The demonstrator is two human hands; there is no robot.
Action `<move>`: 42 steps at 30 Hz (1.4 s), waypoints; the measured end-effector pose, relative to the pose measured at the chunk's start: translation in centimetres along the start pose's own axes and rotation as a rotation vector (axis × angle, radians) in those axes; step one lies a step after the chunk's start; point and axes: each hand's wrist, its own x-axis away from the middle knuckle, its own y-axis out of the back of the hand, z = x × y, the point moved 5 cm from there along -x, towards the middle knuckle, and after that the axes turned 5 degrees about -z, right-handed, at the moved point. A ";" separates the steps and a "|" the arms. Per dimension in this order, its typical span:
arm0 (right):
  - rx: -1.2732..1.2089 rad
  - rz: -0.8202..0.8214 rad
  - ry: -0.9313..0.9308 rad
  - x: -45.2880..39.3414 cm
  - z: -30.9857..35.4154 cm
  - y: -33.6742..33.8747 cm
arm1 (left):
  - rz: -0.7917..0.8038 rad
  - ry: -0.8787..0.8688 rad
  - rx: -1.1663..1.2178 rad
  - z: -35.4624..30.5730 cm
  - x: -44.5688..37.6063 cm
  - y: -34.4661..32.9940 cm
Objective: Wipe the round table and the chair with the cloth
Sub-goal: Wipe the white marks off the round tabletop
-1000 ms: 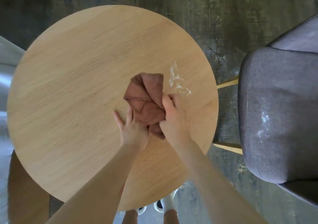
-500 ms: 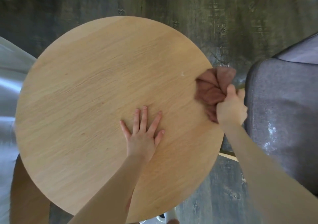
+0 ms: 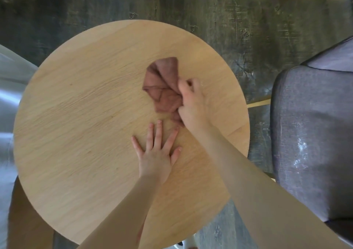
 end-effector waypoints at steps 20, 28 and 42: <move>0.214 -0.390 -0.609 2.5 -15.3 10.1 | 0.031 -0.017 0.005 -0.1 0.0 0.2; 0.054 -0.030 -0.082 3.0 -2.2 0.8 | 0.017 -0.010 -0.020 0.1 -0.1 -0.1; 0.233 -0.269 -0.732 9.9 -15.6 9.7 | 0.007 -0.003 0.052 0.2 -0.2 0.0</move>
